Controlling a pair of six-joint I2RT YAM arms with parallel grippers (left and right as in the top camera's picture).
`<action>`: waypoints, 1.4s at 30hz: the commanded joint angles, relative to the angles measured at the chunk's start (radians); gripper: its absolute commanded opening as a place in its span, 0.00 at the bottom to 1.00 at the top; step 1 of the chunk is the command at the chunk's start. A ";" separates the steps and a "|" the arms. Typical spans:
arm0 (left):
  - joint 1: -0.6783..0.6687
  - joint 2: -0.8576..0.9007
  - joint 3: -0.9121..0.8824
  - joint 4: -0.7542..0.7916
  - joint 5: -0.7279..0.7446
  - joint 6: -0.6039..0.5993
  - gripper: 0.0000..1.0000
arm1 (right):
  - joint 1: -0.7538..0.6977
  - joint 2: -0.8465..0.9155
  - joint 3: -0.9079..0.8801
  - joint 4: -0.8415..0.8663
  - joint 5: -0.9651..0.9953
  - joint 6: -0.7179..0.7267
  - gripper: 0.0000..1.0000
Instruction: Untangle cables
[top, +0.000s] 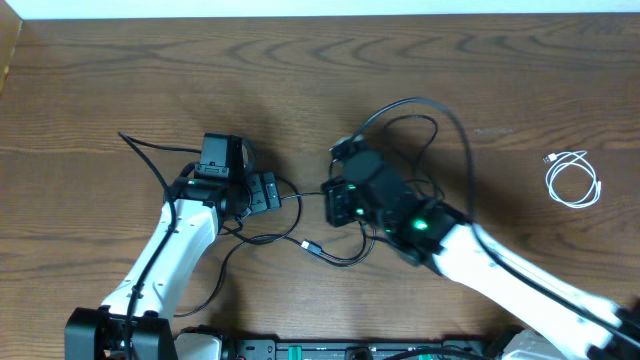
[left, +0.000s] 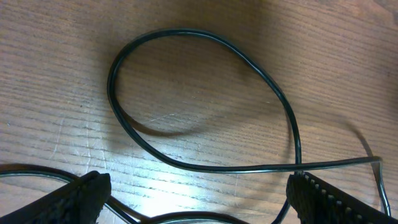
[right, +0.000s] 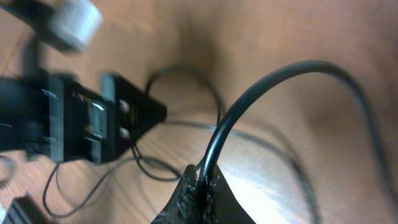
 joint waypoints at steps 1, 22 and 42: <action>-0.001 0.008 0.005 -0.003 -0.013 0.006 0.95 | -0.036 -0.071 0.012 -0.068 0.167 -0.073 0.01; -0.001 0.008 0.005 -0.003 -0.013 0.006 0.95 | -0.150 0.037 0.009 -0.306 0.033 0.036 0.57; -0.001 0.008 0.005 -0.003 -0.009 0.002 0.95 | 0.033 0.431 0.009 0.158 -0.385 0.103 0.55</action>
